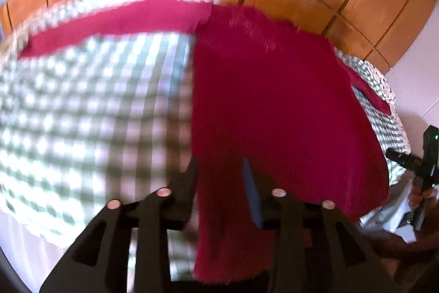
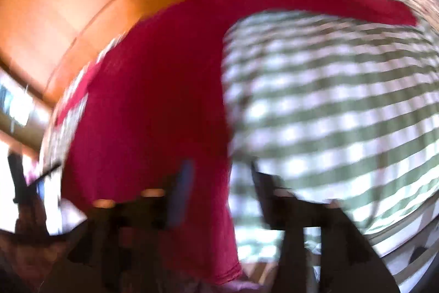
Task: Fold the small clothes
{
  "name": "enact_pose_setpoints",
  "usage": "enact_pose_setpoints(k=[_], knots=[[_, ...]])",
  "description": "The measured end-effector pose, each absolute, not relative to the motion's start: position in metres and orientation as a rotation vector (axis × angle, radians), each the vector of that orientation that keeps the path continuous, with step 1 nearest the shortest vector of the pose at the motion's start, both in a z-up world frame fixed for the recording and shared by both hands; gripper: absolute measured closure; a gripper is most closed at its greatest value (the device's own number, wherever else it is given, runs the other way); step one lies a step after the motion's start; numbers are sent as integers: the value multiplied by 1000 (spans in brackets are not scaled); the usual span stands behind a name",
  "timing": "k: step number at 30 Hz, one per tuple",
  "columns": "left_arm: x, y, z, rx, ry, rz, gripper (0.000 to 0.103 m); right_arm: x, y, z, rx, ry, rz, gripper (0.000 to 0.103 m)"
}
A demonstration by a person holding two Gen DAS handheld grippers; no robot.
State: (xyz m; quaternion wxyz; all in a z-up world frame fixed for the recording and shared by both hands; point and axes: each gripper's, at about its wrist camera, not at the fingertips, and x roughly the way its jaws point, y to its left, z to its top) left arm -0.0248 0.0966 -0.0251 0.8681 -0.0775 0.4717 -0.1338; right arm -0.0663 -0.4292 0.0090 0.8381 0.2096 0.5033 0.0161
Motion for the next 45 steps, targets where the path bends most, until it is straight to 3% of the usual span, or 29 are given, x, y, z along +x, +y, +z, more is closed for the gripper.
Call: enact_pose_setpoints(k=[3, 9, 15, 17, 18, 19, 24, 34, 40, 45], knots=[[-3, 77, -15, -137, 940, -287, 59, -51, -487, 11, 580, 975, -132, 47], [35, 31, -29, -125, 980, -319, 56, -25, -616, -6, 892, 796, -480, 48], [50, -2, -44, -90, 1047, -343, 54, 11, -682, -25, 991, 729, -625, 57], [52, -7, -48, -84, 1066, -338, 53, 26, -697, -29, 991, 733, -644, 67], [54, -8, -51, -83, 1075, -333, 53, 37, -697, -29, 966, 753, -661, 89], [55, -8, -53, -84, 1081, -329, 53, 42, -699, -29, 923, 783, -691, 98], [57, -6, -54, -90, 1081, -333, 52, 45, -713, -24, 854, 796, -815, 98], [67, 7, -48, -188, 1058, -378, 49, 93, -603, 65, 656, 672, -427, 98], [71, 19, -40, -267, 1025, -391, 46, 156, -457, 110, 486, 662, -22, 98], [80, 29, -36, -313, 1012, -389, 45, 193, -314, 102, 320, 740, 281, 98]])
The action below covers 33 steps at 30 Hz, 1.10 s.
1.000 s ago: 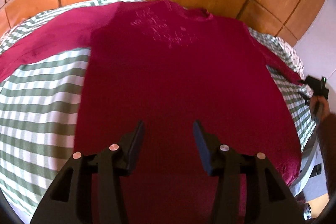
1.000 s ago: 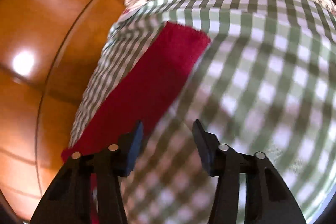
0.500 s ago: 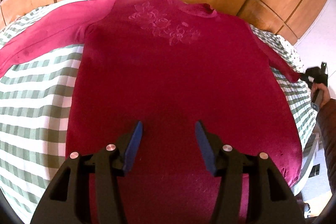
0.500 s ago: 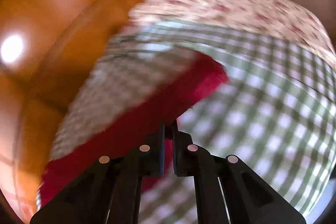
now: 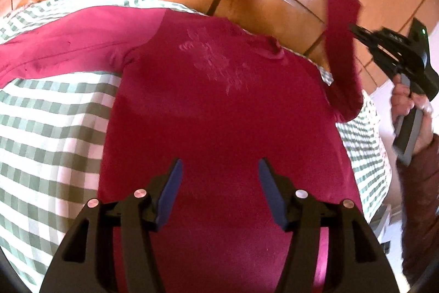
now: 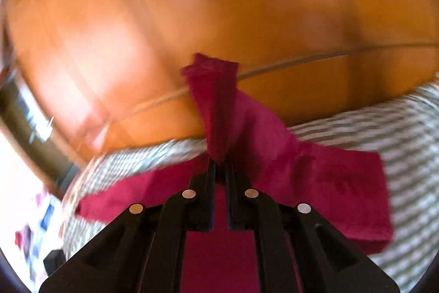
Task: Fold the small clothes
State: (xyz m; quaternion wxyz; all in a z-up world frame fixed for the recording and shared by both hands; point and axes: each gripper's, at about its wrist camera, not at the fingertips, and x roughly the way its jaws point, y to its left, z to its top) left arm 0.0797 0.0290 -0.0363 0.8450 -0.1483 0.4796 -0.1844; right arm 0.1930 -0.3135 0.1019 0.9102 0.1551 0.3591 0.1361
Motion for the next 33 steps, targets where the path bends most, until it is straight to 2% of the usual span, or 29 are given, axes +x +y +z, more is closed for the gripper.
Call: enact_pose_setpoints(k=[2, 3, 4, 5, 10, 22, 23, 25, 26, 30, 33], knots=[[85, 32, -36, -330, 1012, -387, 45, 201, -277, 91, 273, 782, 356, 95], [90, 33, -36, -335, 1009, -382, 45, 202, -265, 87, 265, 800, 383, 75], [93, 35, -35, -338, 1007, -380, 45, 202, -259, 85, 280, 804, 396, 42], [98, 37, -35, -343, 1004, -377, 45, 197, -260, 85, 297, 790, 387, 34], [123, 42, -35, -380, 997, -374, 45, 165, -304, 85, 377, 766, 295, 33], [223, 12, -59, -447, 1066, -353, 47, 58, -433, 23, 502, 891, -36, 33], [229, 7, -61, -446, 1066, -353, 52, 58, -436, 21, 512, 888, -43, 33], [240, -3, -59, -429, 1065, -361, 73, 62, -438, 19, 533, 881, -40, 33], [244, -8, -57, -421, 1071, -384, 97, 67, -435, 19, 536, 876, -29, 33], [239, -6, -19, -404, 941, -399, 96, 93, -409, 26, 495, 851, 41, 33], [231, 3, -10, -376, 899, -344, 96, 122, -391, 23, 441, 848, 62, 33]])
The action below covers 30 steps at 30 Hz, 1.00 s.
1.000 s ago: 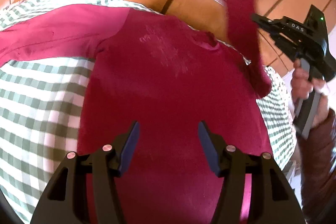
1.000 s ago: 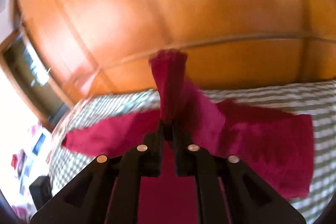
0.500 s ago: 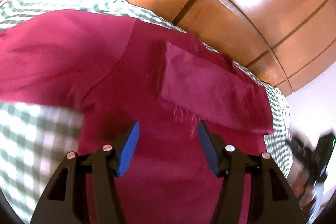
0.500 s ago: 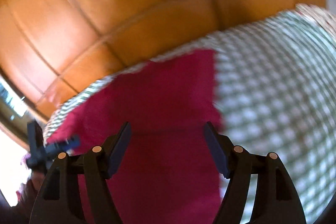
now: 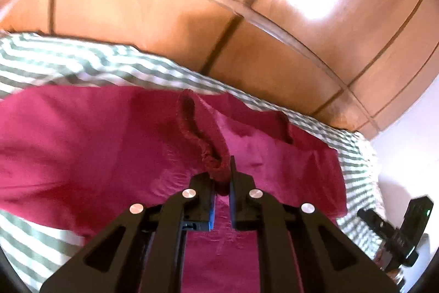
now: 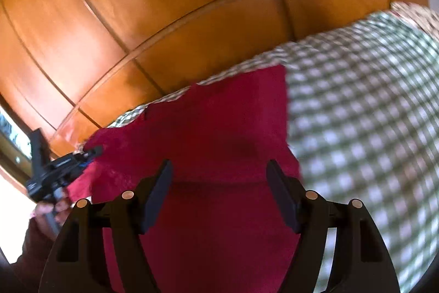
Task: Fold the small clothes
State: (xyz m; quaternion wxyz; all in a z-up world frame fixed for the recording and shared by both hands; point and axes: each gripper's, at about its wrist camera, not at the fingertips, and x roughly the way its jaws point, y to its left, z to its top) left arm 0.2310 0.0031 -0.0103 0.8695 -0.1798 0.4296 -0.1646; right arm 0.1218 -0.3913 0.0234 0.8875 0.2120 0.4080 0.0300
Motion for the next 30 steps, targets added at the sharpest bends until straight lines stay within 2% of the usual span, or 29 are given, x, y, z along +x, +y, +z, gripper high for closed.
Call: enact_pose_setpoints(k=[4, 6, 10, 12, 14, 16, 17, 18, 19, 26, 30], knots=[[233, 5, -32, -311, 961, -277, 95, 167, -378, -4, 350, 908, -3, 33], [238, 4, -53, -263, 1019, -226, 78, 186, -378, -31, 322, 978, -67, 33], [228, 8, -60, -251, 993, -222, 75, 187, -361, -41, 178, 949, -123, 31], [219, 15, -53, -288, 986, -226, 50, 186, -359, -37, 172, 954, -127, 30], [208, 27, -48, -334, 956, -210, 44, 177, -352, -27, 147, 945, -127, 27], [194, 47, -44, -391, 952, -203, 44, 164, -345, -19, 121, 914, -127, 23], [187, 58, -45, -429, 955, -197, 48, 155, -339, -15, 110, 897, -119, 22], [177, 73, -47, -481, 954, -205, 60, 146, -332, -12, 104, 887, -101, 20], [171, 84, -47, -505, 956, -203, 62, 139, -327, -12, 99, 885, -89, 19], [119, 195, -52, -697, 877, -25, 64, 101, -273, -41, -9, 941, -28, 19], [94, 275, -60, -838, 809, 157, 60, 98, -266, -45, -42, 943, -52, 10]])
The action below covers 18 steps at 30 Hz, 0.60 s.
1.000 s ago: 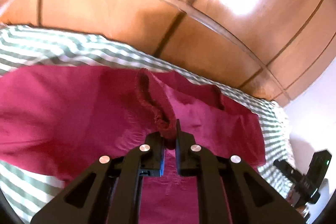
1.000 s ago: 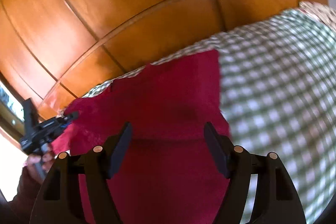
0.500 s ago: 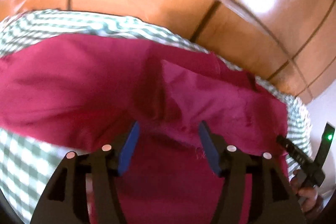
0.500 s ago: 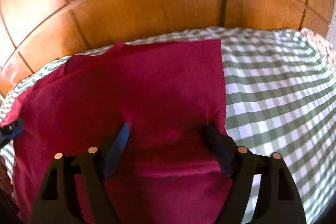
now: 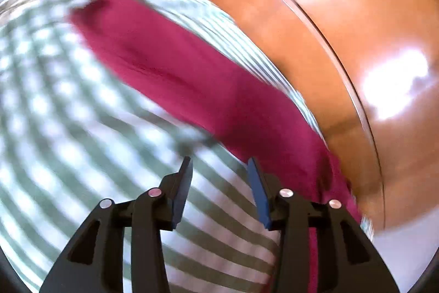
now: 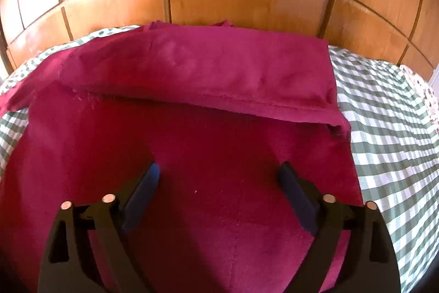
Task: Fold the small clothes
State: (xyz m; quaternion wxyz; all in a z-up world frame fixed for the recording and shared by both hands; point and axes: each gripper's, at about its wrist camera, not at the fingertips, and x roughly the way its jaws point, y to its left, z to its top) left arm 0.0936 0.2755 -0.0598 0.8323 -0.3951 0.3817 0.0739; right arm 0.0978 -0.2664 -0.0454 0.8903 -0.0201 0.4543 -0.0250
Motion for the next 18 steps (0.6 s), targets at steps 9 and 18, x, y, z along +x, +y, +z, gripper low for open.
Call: enact_pose_setpoints(k=[9, 18], knots=[[88, 397, -73, -1067, 709, 374, 60, 102, -266, -52, -41, 966, -63, 4], [132, 418, -83, -1026, 751, 436, 96, 101, -267, -53, -45, 956, -64, 4]])
